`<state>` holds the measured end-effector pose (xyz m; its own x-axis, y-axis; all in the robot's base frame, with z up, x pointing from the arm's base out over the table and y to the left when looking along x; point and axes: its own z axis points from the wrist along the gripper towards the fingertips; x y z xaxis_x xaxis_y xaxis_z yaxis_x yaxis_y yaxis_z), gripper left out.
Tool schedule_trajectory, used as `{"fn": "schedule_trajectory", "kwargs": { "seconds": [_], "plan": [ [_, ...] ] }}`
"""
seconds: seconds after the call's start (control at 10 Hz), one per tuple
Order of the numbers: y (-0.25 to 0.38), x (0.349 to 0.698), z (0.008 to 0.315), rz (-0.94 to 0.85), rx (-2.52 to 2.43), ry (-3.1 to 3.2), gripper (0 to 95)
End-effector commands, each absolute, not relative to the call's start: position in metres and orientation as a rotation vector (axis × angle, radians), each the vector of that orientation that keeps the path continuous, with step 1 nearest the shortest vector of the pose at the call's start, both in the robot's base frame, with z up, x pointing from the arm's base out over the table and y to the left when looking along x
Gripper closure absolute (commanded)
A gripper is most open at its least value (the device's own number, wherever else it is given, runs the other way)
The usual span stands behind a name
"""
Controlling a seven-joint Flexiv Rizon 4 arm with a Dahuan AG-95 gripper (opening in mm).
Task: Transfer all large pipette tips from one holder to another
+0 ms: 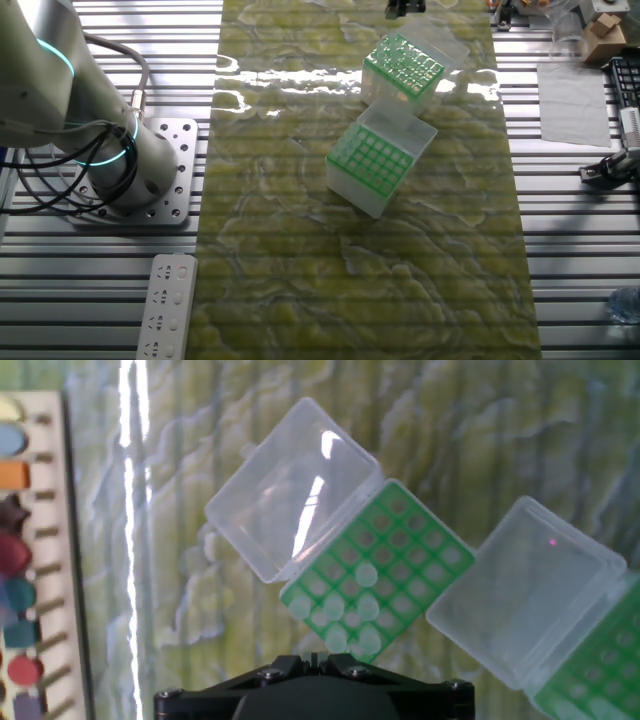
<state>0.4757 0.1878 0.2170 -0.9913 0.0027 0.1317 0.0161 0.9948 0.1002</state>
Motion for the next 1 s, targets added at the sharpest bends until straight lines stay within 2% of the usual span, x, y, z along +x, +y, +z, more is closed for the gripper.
{"fn": "schedule_trajectory", "kwargs": {
  "seconds": [0.1,0.3,0.4,1.0],
  "plan": [
    [0.188,0.478,0.217,-0.138,-0.034,-3.006,95.0],
    [0.188,0.478,0.217,-0.129,-0.018,-3.023,95.0],
    [0.180,0.482,0.215,-0.131,0.006,-3.027,76.0],
    [0.161,0.503,0.189,-0.128,-0.001,-3.053,76.0]
  ]
}}
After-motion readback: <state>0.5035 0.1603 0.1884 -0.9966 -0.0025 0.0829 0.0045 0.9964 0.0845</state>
